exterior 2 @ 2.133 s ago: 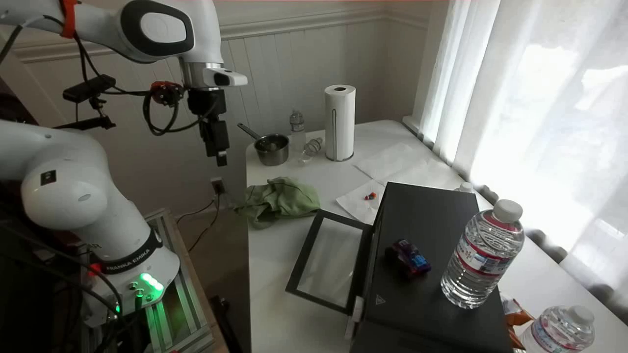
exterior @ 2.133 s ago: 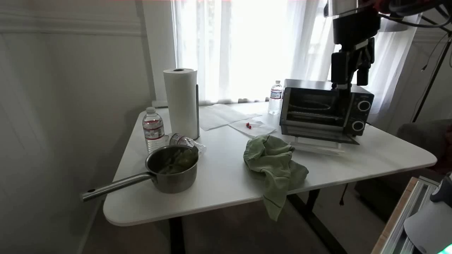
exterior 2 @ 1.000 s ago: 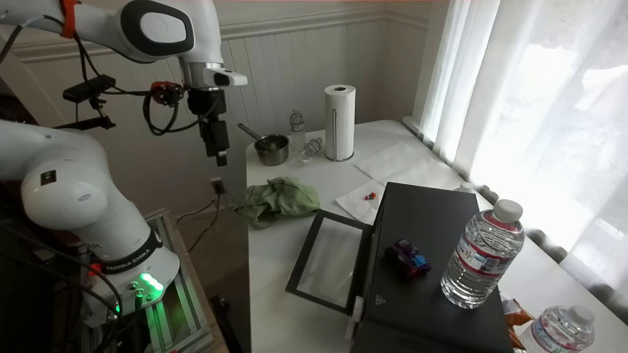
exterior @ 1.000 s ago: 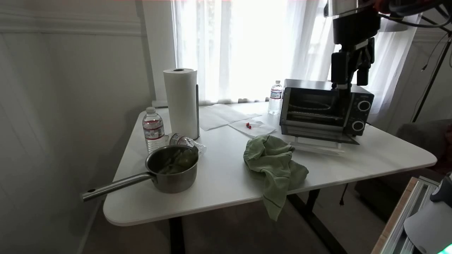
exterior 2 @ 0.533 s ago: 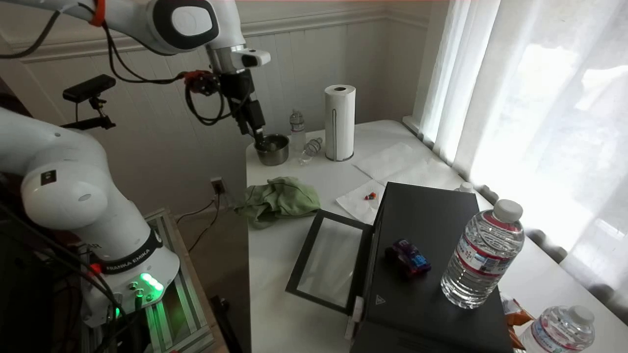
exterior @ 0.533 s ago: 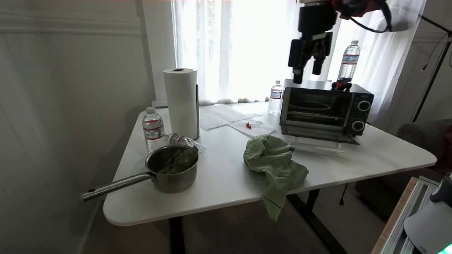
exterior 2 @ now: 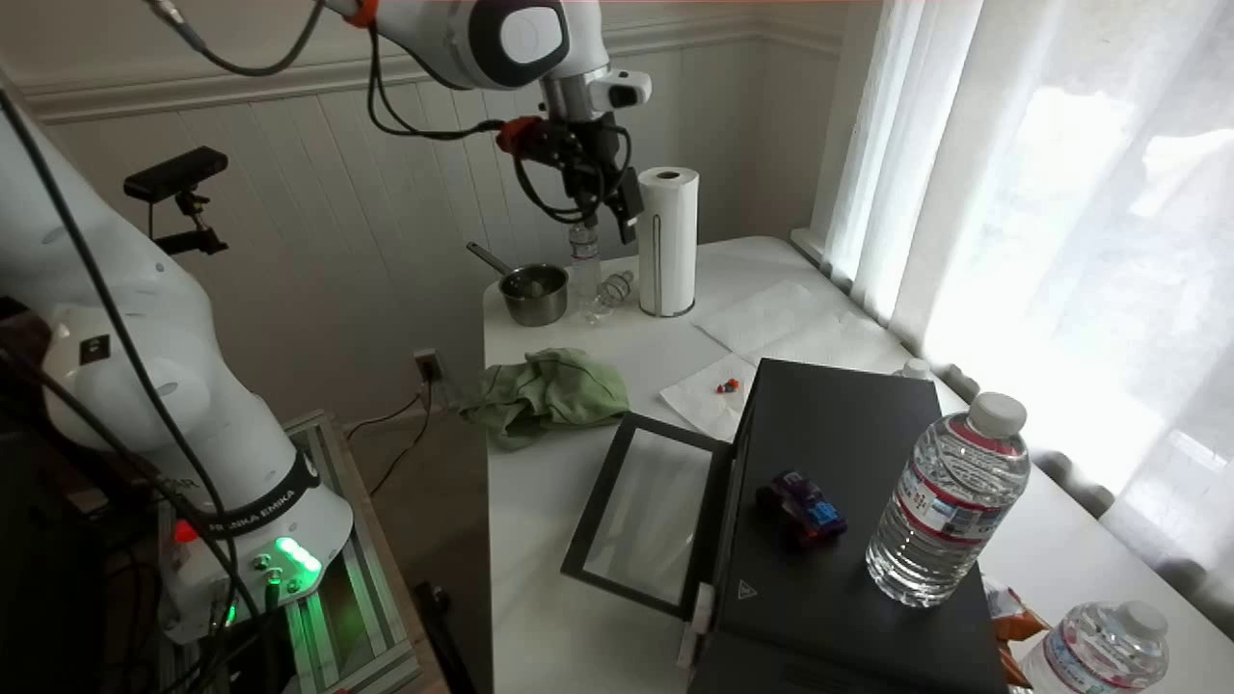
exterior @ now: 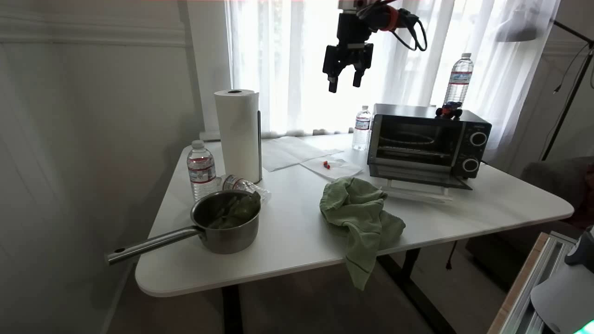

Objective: Use the paper towel to wipe the toaster oven door

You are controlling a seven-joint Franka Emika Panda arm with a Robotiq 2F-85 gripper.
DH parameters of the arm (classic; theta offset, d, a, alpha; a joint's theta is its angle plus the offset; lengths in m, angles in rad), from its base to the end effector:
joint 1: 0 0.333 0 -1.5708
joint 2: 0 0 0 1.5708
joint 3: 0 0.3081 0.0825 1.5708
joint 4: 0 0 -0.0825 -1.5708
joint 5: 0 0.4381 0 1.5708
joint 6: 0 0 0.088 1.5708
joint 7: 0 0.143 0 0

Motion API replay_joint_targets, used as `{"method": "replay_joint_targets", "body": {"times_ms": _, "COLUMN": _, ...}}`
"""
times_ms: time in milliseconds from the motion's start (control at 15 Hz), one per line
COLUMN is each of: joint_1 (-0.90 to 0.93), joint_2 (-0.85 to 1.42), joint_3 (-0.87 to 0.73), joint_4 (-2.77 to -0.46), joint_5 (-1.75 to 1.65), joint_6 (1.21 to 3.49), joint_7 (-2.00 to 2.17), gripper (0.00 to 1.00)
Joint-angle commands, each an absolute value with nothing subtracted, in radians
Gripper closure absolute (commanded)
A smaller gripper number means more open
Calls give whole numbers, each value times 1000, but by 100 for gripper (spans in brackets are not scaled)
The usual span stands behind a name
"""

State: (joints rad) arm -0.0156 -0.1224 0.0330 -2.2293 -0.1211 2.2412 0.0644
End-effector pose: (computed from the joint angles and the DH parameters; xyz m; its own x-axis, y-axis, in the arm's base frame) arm 0.5696 0.0030 0.3664 0.9903 0.0286 0.1363 0.0150 -0.9949 0.0993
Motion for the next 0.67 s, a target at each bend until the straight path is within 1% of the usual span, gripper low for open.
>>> {"method": "replay_joint_targets", "body": {"times_ms": 0, "joint_1": -22, "joint_2": 75, "joint_3": 2, "joint_4": -2035, "joint_5": -100, "joint_6": 2289, "joint_7": 22, "gripper": 0}}
{"method": "replay_joint_targets", "body": {"times_ms": 333, "joint_1": -35, "joint_2": 255, "joint_3": -15, "joint_4": -1884, "joint_5": -45, "joint_6": 2401, "joint_7": -11, "gripper": 0}}
{"method": "replay_joint_targets", "body": {"times_ms": 400, "joint_1": -21, "joint_2": 194, "joint_3": -22, "joint_4": -1952, "joint_5": -89, "joint_6": 2384, "joint_7": 28, "gripper": 0}}
{"method": "replay_joint_targets", "body": {"times_ms": 600, "joint_1": -25, "joint_2": 254, "joint_3": -24, "joint_4": -1899, "joint_5": -75, "joint_6": 2399, "joint_7": 17, "gripper": 0}}
